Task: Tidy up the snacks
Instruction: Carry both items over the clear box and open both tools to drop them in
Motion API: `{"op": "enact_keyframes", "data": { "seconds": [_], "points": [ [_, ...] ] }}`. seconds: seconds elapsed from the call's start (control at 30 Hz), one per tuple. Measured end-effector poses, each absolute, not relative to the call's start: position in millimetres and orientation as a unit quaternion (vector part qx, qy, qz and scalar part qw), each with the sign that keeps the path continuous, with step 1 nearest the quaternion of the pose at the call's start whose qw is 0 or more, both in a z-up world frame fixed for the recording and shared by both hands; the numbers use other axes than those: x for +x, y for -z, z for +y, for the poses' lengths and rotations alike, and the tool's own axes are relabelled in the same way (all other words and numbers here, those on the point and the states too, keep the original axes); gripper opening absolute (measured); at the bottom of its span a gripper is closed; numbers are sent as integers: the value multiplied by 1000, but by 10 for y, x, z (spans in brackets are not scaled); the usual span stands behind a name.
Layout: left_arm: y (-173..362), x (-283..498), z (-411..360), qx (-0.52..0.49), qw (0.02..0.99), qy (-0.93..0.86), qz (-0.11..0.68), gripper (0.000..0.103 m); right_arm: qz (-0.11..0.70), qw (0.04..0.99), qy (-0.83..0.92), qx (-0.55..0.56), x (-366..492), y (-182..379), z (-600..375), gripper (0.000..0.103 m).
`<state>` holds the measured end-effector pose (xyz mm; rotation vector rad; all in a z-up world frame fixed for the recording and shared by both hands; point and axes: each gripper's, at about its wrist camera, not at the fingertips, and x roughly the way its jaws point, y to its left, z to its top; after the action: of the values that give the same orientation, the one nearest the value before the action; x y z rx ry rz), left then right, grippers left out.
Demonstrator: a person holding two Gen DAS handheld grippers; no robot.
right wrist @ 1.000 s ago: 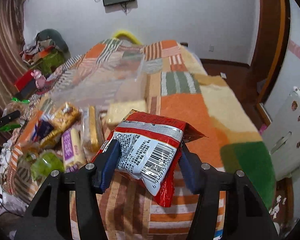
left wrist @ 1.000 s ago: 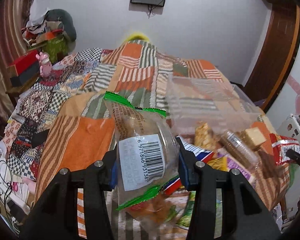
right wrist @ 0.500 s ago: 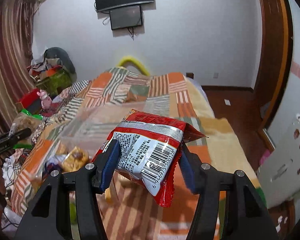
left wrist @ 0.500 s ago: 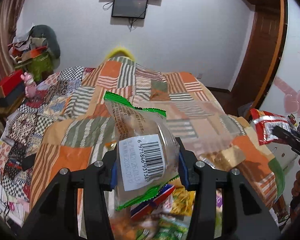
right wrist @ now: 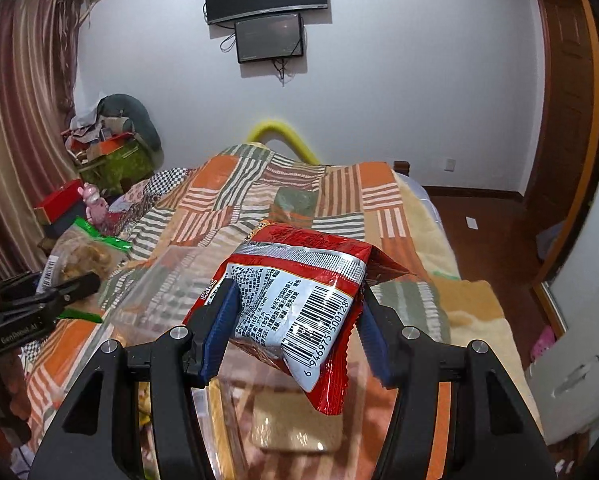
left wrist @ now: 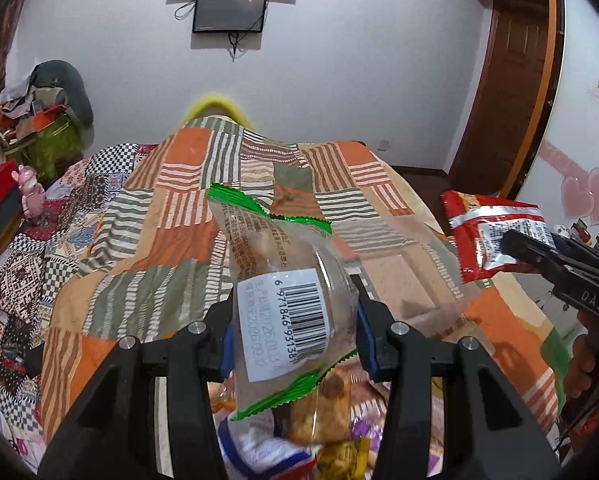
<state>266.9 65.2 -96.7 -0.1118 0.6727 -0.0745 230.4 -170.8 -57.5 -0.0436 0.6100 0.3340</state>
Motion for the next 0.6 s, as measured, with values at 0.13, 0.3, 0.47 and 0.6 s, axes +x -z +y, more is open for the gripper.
{"op": "enact_keyframes", "data": {
  "seconds": [0.13,0.3,0.47,0.6],
  "points": [
    [1063,2884,614,-52,938,37,341,47,306,937,-167,-25,2420,658,-1636,54],
    [1211,3117,612,-51,930,36,361,47,325,930,-169,-34,2592,786,-1555,54],
    [1391,3328,600,-51,919,33,390,47,343,924,-164,-44,2744,902,-1487,54],
    [1506,3418,564,-47,913,38,404,47,363,915,-168,-49,2842,972,-1435,54]
  ]
}}
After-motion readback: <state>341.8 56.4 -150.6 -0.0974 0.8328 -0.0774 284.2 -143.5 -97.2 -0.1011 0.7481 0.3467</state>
